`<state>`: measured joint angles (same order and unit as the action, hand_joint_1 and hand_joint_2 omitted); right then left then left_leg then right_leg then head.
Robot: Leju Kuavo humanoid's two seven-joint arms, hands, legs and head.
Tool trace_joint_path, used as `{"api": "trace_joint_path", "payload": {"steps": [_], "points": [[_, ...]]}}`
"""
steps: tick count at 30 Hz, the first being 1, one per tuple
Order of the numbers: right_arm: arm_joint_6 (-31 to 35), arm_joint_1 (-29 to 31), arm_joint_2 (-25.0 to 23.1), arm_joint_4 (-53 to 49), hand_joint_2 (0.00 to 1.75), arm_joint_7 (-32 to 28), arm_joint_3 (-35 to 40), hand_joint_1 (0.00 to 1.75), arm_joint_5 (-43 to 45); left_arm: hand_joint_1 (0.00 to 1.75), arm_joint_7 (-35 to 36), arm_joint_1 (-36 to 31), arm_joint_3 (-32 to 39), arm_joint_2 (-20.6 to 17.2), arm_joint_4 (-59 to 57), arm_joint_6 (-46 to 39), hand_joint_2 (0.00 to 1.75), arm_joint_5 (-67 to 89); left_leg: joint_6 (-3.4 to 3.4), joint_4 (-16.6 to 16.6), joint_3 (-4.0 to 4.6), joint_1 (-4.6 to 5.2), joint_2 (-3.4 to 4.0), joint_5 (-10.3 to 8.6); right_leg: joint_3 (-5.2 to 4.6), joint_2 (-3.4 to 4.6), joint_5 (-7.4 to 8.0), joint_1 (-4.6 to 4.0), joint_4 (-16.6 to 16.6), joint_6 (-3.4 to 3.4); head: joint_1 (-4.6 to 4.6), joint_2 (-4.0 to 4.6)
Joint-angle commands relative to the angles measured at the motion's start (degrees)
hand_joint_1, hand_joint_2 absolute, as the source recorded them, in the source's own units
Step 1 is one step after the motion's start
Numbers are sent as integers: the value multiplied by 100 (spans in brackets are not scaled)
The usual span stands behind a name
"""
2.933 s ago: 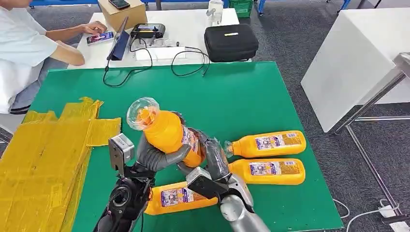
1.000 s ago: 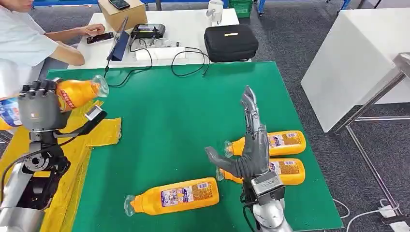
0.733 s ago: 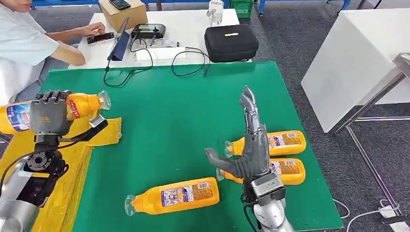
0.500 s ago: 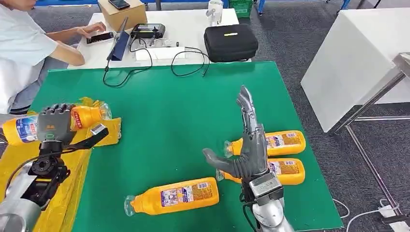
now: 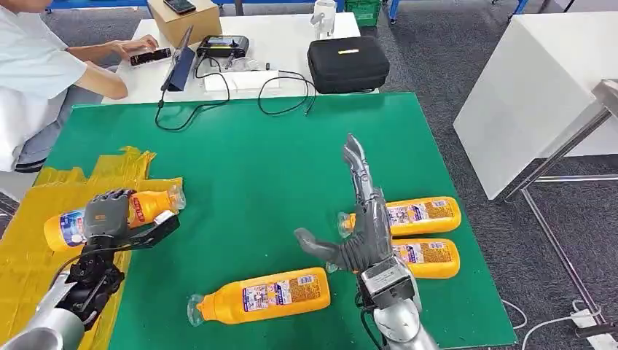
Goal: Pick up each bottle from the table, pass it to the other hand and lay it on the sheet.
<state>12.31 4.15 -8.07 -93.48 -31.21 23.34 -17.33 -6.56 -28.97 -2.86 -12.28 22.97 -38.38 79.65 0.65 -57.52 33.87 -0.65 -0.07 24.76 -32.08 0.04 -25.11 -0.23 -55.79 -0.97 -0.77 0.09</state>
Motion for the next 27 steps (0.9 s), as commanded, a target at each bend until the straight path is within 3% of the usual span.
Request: {"api": "trace_joint_path", "payload": {"steps": [1, 2, 3, 16, 22, 26, 27], "points": [[-93, 329, 122, 584, 175, 87, 138, 0, -56, 175, -274, -85, 512, 366, -568, 420, 175, -138, 2, 5, -17, 1, 0, 3, 18, -1, -2, 1, 6, -4, 2, 0], [-107, 337, 126, 611, 175, 92, 151, 0, -67, 140, -288, -66, 527, 382, -588, 438, 175, -152, 3, 8, -24, 3, 3, 4, 24, 1, -3, 3, 8, -6, 0, 0], [-174, 371, 127, 683, 175, 133, 168, 0, -93, 5, -295, -64, 528, 401, -653, 486, 175, -129, 3, 8, -25, 2, 5, 4, 25, 3, -2, 2, 9, -6, 2, 0], [-252, 527, 136, 944, 175, 185, 212, 0, -279, 0, -221, 81, 598, 469, -712, 981, 175, -36, 2, 15, -47, 7, 7, 0, 44, 11, 5, 8, 10, -6, -2, 0], [-295, 491, 126, 992, 175, 219, 170, 0, -373, 0, -757, 75, 1101, 651, -517, 995, 175, -572, 2, 15, -61, 8, -2, -1, 61, 3, 3, 9, 9, -6, -2, 0], [-300, 375, 159, 908, 175, 247, 113, 0, -488, 0, -1968, -9, 1826, 980, -187, 1434, 175, -1740, 3, 10, -55, 5, -19, -5, 59, -15, 3, 6, 8, -6, 0, 0], [-299, 361, 164, 903, 175, 247, 108, 0, -490, 0, -1935, -16, 1812, 1004, -162, 1442, 175, -1734, 4, 10, -52, 4, -30, -7, 61, -26, 2, 6, 9, -8, 0, 0]]}}
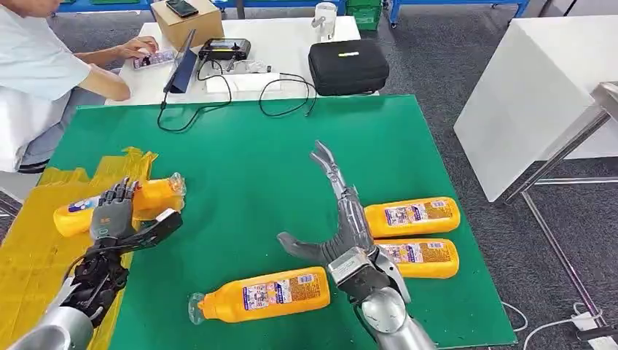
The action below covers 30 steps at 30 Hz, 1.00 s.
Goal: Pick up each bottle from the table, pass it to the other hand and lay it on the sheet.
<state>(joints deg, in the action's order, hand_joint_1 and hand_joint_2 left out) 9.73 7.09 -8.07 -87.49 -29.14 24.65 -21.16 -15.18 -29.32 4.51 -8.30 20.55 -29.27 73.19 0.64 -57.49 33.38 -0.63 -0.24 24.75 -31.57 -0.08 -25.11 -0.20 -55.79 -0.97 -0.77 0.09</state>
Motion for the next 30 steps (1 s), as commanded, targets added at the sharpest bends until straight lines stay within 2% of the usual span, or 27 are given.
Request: {"api": "trace_joint_path", "payload": {"steps": [1, 3, 4, 5, 9, 12, 16, 25, 28, 30], "points": [[-57, 65, 182, 299, 175, 50, -10, 0, -155, 0, -1293, 32, 1189, 662, 177, 654, 175, -1322, 4, 6, -2, 2, -12, -6, 8, -13, 4, 2, 10, -9, -2, 0], [-136, 76, 385, 370, 175, 268, 175, 0, -738, 0, -2328, 110, 1555, 905, 756, 1529, 175, -2447, 4, 6, -4, 4, -22, -9, 9, -22, 3, 5, 9, -9, 0, 0], [-193, 103, 452, 478, 175, 368, 254, 0, -963, 0, -2470, 216, 1505, 992, 1160, 1847, 175, -2788, 4, 7, -4, 3, -15, -9, 9, -18, 5, 4, 11, -8, -2, 0], [-254, 143, 524, 672, 175, 443, 358, 0, -1218, 0, -2394, 442, 1266, 1066, 1822, 2160, 175, -3260, 2, 4, -2, 1, -16, -9, 9, -19, 4, 2, 8, -6, -2, 0], [-224, 145, 519, 727, 175, 404, 358, 0, -1229, 0, -2318, 495, 1212, 1064, 1946, 2185, 175, -3295, 1, 1, -1, 0, -3, -7, 5, -9, 4, 1, 7, -5, 0, 0], [-478, 333, 780, 1254, 175, 761, 920, 0, -2135, 0, -2482, 1043, 787, 1131, 3446, 2919, 175, -4868, 3, 0, 10, -2, 7, -6, -4, 2, 4, 0, 9, -7, 0, 0], [-418, 456, 1007, 1900, 175, 694, 1581, 0, -2775, 0, -2413, 1476, 721, 1242, 4752, 3206, 175, -5487, 1, 0, 7, -6, 15, 0, -9, 13, 2, -5, 11, -7, 2, 0], [-475, 573, 1149, 2087, 175, 751, 1816, 0, -2955, 0, -2458, 1531, 718, 1249, 4807, 3192, 175, -5531, -1, -2, 32, -1, 8, -2, -30, 7, 3, -2, 5, -9, 0, 0], [-670, 697, 1186, 2454, 175, 824, 2059, 0, -3079, 0, -2482, 1575, 662, 1312, 4880, 3267, 175, -5625, -2, 0, 38, 0, 6, -5, -37, 5, 4, -1, 5, -6, 0, 0], [-766, 828, 1046, 2971, 175, 824, 2229, 0, -3102, 0, -2482, 1590, 588, 1368, 4939, 3283, 175, -5652, -2, 1, 36, -1, 7, -5, -35, 7, 4, -2, 7, -6, 0, 0]]}}
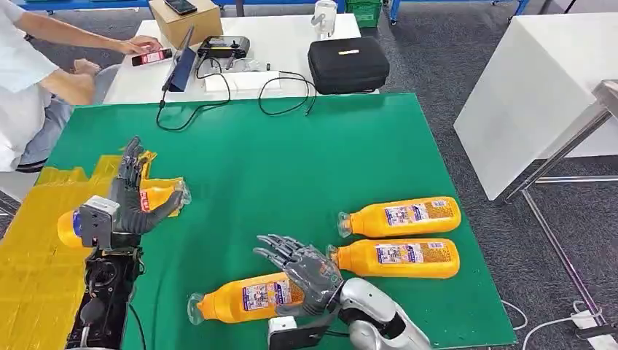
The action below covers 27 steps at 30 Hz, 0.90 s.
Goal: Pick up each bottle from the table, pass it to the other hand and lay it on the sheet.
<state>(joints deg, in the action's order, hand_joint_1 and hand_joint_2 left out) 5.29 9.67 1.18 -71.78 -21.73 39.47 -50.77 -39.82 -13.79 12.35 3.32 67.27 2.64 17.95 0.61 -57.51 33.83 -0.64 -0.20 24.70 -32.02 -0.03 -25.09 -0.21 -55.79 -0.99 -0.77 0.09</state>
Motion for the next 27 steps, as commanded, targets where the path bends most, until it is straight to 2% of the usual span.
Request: {"api": "trace_joint_path", "payload": {"steps": [1, 7, 11, 15, 22, 23, 24, 25, 27], "points": [[-347, 620, 30, 1638, 175, 80, 833, 0, -143, 0, -18, 29, -238, 232, 273, 86, 175, -127, 3, 6, -19, -1, 3, 2, 21, 1, 1, -1, 11, -7, 0, 0], [-199, 901, -623, 2985, 175, 306, 1209, 0, -167, 0, 25, -42, -433, 330, 112, -10, 175, -169, 0, 8, -24, -1, 7, 4, 24, 6, -1, -1, 9, -3, 0, 0], [-107, 1154, -1005, 4042, 175, 947, 1186, 0, -278, 0, -10, 60, -647, 443, 347, 159, 175, -352, -4, 13, -44, -5, 15, -1, 35, 5, 3, -5, 15, -2, 0, 0], [-90, 1259, -1169, 4517, 175, 1095, 1131, 0, -310, 0, 22, 135, -822, 522, 601, 293, 175, -476, -7, 12, -61, -7, 27, -1, 41, 22, 7, -9, 14, -1, 0, 0], [-62, 1262, -1220, 4583, 175, 1145, 1019, 2, -275, 0, 33, 161, -899, 514, 685, 338, 175, -546, -26, 20, -108, -17, 44, 9, 18, 36, 19, -20, 18, 26, 0, 0], [97, 1236, -1262, 4574, 175, 1208, 925, 141, -247, 0, 13, 218, -950, 539, 811, 378, 175, -594, -33, 20, -121, -17, 51, 18, 28, 45, 15, -19, 15, 29, 0, 0], [186, 1208, -1305, 4561, 175, 1242, 817, 168, -214, 0, 20, 319, -1029, 561, 1008, 365, 175, -593, -32, 23, -106, -17, 46, 7, 15, 39, 24, -19, 20, 27, -2, 2], [190, 1202, -1323, 4557, 175, 1307, 765, 175, -212, 0, 46, 379, -1091, 562, 1116, 359, 175, -566, -34, 20, -122, -18, 59, 16, 26, 51, 18, -21, 17, 31, 0, 0], [135, 1230, -1327, 4561, 175, 1389, 716, 175, -234, 0, 82, 457, -1160, 580, 1277, 349, 175, -576, -33, 17, -122, -20, 62, 15, 27, 53, 20, -23, 16, 31, 0, 0]]}}
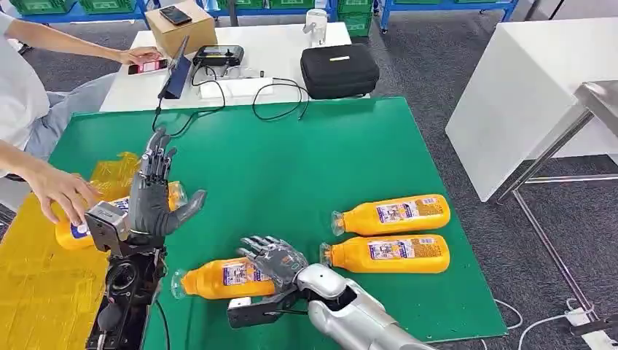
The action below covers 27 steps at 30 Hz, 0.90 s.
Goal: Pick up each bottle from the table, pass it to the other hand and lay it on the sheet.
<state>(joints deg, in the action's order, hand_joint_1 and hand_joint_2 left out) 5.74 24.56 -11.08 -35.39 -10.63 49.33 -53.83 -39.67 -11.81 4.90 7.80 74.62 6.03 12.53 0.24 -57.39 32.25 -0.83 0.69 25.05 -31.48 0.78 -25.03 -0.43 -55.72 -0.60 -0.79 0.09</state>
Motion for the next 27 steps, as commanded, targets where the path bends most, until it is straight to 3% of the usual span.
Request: {"api": "trace_joint_path", "payload": {"steps": [1, 6, 15, 18, 22, 27], "points": [[41, -240, -98, 938, 175, 331, -289, 175, 21, 0, 94, 278, -450, 120, 592, 3, 175, -57, 3, 2, 22, -1, -25, -15, -13, -25, 10, -2, 6, -4, 0, 0], [-206, -75, -24, 1083, 175, 401, -331, 175, -88, 0, 118, 248, -447, 126, 542, 2, 175, -158, 4, 2, 11, 0, -24, -17, -1, -25, 14, 0, 5, 1, 2, 0], [162, -118, -18, 702, 175, 343, -716, 175, 88, 0, 98, 399, -376, 151, 700, 23, 175, -246, 7, 4, 33, 3, -30, -28, -18, -31, 21, 3, 7, -4, 0, 0], [1302, -648, -68, -647, 175, 19, -1732, 175, 594, 0, 112, 669, -346, 189, 1087, 32, 175, -244, 9, 4, 27, 3, -35, -26, -10, -35, 16, 3, 8, -4, 2, 0], [1935, -1691, -144, -3556, 175, -493, -3028, 175, 1488, 0, 346, 987, -459, 227, 1487, -21, 175, -215, 13, -5, 34, 2, -22, -17, 36, -18, 7, 3, -2, -4, 4, 0], [2438, -2202, -342, -4850, 175, -1372, -3860, 175, 2463, 0, 858, 747, -738, 230, 1062, -59, 175, -409, 24, -17, 119, 10, -61, -37, -28, -56, 11, 10, -15, -9, 0, 2]]}}
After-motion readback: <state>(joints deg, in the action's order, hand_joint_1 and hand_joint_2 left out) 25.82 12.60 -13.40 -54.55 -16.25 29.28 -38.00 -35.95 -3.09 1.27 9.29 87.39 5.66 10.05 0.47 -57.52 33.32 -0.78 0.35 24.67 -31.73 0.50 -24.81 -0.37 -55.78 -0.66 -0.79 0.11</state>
